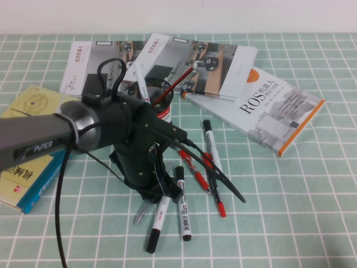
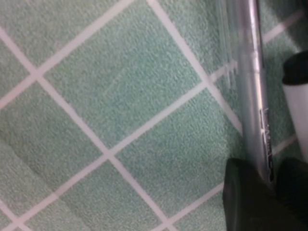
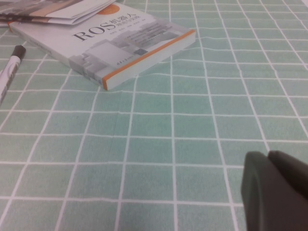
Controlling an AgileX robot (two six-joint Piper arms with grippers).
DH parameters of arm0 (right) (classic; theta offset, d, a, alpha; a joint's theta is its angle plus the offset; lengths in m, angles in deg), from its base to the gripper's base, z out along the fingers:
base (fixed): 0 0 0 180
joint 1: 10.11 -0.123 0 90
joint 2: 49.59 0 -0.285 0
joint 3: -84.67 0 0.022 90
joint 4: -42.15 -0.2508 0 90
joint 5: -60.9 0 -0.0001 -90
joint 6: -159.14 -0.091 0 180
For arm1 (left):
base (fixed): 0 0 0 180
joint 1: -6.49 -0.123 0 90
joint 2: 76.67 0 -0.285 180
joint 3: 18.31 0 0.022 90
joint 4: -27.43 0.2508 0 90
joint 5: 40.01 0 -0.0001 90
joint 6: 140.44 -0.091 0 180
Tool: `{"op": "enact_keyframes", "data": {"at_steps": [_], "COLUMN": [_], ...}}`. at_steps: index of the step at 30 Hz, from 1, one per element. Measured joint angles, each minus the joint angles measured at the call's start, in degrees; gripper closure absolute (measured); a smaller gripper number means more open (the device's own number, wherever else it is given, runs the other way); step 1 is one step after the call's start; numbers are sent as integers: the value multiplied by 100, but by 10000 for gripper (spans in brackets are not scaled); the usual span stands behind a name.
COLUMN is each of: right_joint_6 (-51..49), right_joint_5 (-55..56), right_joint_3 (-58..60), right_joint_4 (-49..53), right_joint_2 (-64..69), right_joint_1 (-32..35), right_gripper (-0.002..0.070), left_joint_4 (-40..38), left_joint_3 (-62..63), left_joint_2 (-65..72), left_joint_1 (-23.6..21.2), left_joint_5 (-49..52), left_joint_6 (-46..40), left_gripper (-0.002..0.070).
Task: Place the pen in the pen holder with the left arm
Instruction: Pick up the pen on the table, then place the pen onto the pen holder
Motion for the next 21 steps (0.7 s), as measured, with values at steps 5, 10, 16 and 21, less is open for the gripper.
{"op": "enact_keyframes", "data": {"at_steps": [5, 10, 16, 21], "right_joint_6": [0, 0, 0, 0], "right_joint_5": [0, 0, 0, 0], "right_joint_3": [0, 0, 0, 0], "right_joint_4": [0, 0, 0, 0], "right_joint_2": [0, 0, 0, 0], "right_joint_1": [0, 0, 0, 0], "right_gripper": [696, 696, 696, 696], "left_joint_4": [88, 170, 170, 170], "left_joint_3": [26, 48, -105, -667], "left_joint_2": [44, 53, -388, -1520], "left_joint_1": [22, 48, 48, 52], "left_joint_5": [12, 56, 105, -621], "left_joint_6": [221, 295, 295, 282], "left_gripper": [582, 627, 629, 629]}}
